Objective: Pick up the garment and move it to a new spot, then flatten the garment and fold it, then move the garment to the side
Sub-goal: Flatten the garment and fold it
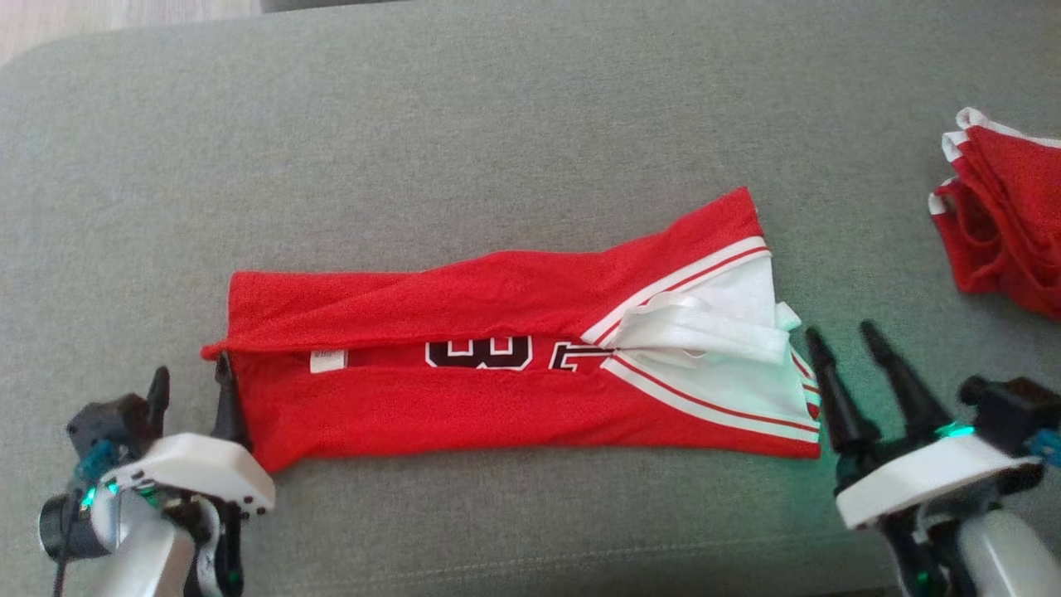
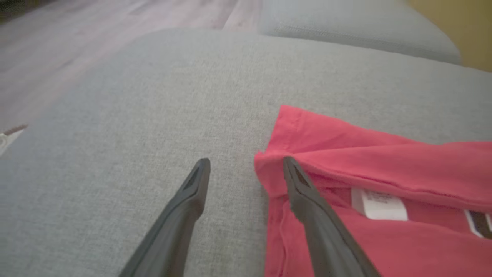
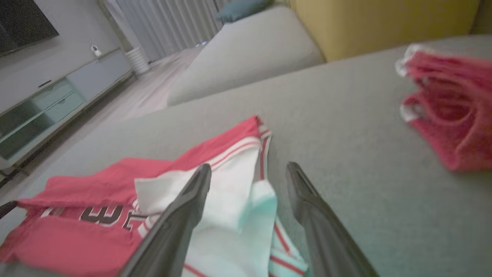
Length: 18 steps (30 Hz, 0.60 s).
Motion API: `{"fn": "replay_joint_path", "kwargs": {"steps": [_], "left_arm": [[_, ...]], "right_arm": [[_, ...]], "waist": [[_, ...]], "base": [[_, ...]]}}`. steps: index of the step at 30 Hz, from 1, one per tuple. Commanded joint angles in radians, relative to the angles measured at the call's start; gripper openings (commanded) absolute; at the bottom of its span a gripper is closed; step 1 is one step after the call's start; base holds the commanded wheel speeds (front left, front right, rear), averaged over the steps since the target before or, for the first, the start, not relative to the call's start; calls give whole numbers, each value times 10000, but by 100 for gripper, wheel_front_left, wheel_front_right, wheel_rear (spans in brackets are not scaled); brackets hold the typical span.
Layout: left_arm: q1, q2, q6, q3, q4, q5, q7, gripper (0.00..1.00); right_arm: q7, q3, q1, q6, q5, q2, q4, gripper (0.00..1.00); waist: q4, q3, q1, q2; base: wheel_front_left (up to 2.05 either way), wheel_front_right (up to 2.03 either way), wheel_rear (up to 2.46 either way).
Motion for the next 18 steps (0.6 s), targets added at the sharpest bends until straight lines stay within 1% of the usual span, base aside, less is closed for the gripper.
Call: {"fn": "replay_joint_path", "kwargs": {"steps": [1, 4, 6, 11, 14, 18], "left_arm": [[-58, 356, 287, 453, -688, 345, -197, 100], [299, 347, 786, 519, -1757, 934, -299, 100], [521, 303, 992, 487, -2511, 1282, -319, 100], [924, 191, 1155, 270, -4022, 2037, -333, 100], [1049, 146, 1162, 143, -4414, 2264, -334, 100], [1239, 137, 1188, 79, -4611, 2340, -335, 100]], "right_arm": [[-238, -212, 10, 65, -446, 23, -615, 100], [-356, -807, 90, 65, -1252, 338, -1253, 100], [-310, -1114, 148, 65, -1701, 574, -1688, 100], [148, -1482, 406, 65, -2430, 1072, -2567, 100], [313, -1533, 534, 65, -2553, 1212, -2794, 100], [473, -1531, 636, 65, -2598, 1310, -2915, 100]], "waist": [[-17, -59, 0, -1], [-6, -143, 0, -1], [14, -197, 0, -1], [27, -388, 0, -1], [17, -452, 0, -1], [-27, -515, 0, -1]], "base": [[0, 0, 0], [0, 0, 0], [0, 0, 0], [0, 0, 0], [0, 0, 0], [0, 0, 0]]}}
